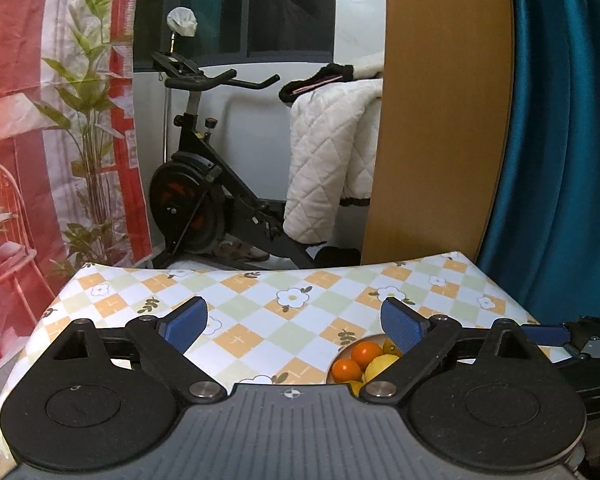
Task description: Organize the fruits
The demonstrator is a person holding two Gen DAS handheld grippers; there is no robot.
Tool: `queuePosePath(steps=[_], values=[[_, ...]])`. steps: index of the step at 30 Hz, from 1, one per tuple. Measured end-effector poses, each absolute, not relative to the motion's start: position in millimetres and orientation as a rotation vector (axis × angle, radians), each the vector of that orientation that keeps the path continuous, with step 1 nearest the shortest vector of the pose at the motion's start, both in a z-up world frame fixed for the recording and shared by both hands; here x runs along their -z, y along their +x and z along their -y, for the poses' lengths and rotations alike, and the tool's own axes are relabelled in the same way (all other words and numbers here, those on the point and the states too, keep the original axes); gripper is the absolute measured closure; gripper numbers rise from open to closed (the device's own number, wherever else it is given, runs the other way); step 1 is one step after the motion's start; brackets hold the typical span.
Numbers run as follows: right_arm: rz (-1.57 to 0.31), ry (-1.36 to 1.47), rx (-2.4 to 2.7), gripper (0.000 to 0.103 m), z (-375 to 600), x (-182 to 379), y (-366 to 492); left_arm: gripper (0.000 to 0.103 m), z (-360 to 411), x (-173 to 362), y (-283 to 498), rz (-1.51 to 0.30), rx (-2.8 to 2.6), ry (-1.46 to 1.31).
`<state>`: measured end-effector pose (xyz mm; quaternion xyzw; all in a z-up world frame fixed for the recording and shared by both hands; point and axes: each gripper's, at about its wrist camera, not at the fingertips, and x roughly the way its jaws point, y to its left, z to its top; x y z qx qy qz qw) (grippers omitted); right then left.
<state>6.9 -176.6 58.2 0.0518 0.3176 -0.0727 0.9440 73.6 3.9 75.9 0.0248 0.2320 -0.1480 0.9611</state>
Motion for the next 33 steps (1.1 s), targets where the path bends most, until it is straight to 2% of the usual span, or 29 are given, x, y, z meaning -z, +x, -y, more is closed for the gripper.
queuePosePath(steps=[33], values=[[-0.624, 0.088, 0.135, 0.001, 165.4, -72.3, 9.0, 0.007, -10.9, -78.6, 67.9, -0.483, 0.259, -0.003]])
